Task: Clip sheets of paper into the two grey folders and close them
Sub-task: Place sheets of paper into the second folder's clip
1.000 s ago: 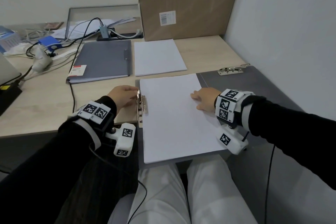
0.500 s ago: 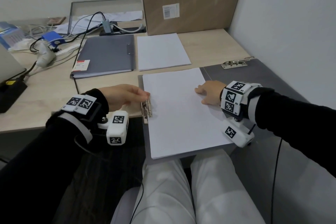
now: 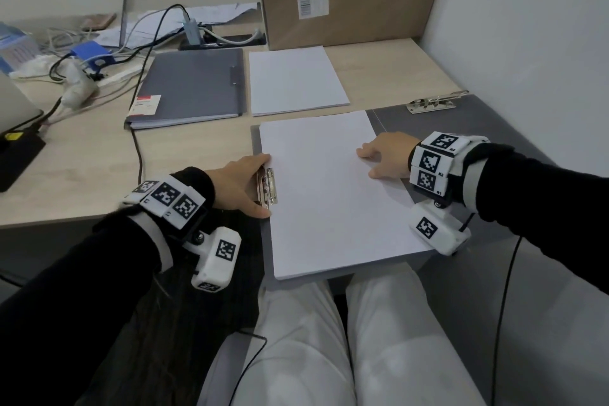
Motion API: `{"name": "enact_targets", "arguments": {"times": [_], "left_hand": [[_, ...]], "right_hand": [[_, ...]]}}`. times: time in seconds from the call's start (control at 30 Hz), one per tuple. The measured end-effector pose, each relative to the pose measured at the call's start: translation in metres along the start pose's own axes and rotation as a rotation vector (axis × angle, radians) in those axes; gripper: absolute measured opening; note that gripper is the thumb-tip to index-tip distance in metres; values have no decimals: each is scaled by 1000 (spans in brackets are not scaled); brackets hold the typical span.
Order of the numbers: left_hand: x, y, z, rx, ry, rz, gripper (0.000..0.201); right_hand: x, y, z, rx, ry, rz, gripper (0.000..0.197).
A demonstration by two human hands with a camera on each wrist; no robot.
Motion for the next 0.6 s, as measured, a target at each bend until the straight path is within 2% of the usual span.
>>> {"name": "enact_targets", "arguments": {"times": [0.07,0.23,0.33,0.4,0.43,0.5,0.53,0.6], "left_hand": [[0,0,1,-3,-29,13,113],[3,5,-2,35,197,-77,108],[8,9,3,27,218,-84,97],[18,6,5,27,311,-72,82],[25,1,5,32,382,-7,66],[42,-12,4,85,516,227,41],[50,-19,2,124,554,332,36],[61,-37,1,146,624,425,31]], "right_hand": [[1,1,0,3,-15,2,46],[1,5,0,-15,-75,-2,47],[2,3,1,-45,-151,-22,50],[5,-1,5,-50,-274,-41,52],[9,-4,8,-57,-361,-42,52],[21,-13,13,-92,-531,-14,48],[28,-20,15,-111,-609,18,45],[39,-40,19,-158,-735,83,39]]}}
Point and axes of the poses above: each hand's wrist, its own y-axis away from the middle knuckle, its own x-axis out of the back of the hand, z = x × y, the point moved 2 cm from there along -y, towards the middle knuckle, and after that the axes turned 6 degrees about y, right-handed, at the moved point
